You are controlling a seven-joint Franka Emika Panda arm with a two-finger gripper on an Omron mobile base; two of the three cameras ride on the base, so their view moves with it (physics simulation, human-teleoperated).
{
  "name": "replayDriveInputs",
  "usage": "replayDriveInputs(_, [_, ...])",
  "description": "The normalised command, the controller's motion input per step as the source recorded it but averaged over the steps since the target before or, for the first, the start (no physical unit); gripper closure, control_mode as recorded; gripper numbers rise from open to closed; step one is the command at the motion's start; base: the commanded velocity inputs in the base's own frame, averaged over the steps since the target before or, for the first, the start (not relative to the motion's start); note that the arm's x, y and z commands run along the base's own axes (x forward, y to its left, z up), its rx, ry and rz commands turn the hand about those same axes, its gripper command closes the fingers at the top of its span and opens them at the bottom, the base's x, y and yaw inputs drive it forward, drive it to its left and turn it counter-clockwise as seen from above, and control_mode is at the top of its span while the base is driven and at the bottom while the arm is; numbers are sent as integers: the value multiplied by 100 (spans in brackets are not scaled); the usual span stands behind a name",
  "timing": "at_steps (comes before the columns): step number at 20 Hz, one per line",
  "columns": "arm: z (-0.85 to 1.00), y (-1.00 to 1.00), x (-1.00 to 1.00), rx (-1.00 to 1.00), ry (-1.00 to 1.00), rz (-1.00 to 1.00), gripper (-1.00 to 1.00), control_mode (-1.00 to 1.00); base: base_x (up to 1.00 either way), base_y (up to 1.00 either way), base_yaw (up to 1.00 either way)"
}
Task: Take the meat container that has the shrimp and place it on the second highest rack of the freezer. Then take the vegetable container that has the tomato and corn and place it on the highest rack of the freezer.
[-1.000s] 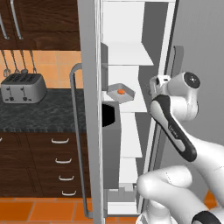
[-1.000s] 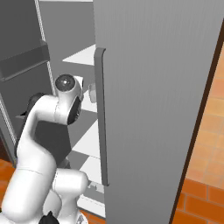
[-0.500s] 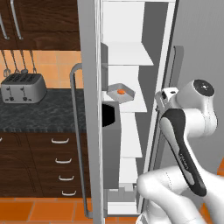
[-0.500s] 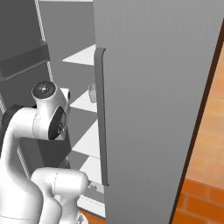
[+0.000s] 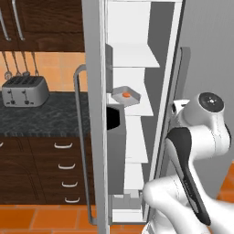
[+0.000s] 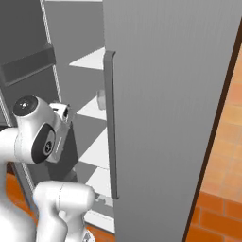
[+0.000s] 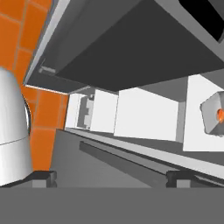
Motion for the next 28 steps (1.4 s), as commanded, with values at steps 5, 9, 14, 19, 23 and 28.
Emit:
replayDriveInputs(5, [0, 0, 0, 0, 0, 0, -100, 100, -99, 15, 6])
replayDriveInputs(9, [0, 0, 0, 0, 0, 0, -100, 100, -48, 86, 15])
replayDriveInputs(14, [0, 0, 0, 0, 0, 0, -100, 100, -13, 72, 66])
replayDriveInputs(19, [0, 0, 0, 0, 0, 0, -100, 100, -55, -3, 87])
replayDriveInputs(23, [0, 0, 0, 0, 0, 0, -100, 100, -63, 5, 80])
replayDriveInputs(28, [0, 0, 0, 0, 0, 0, -100, 100, 10, 48, 82])
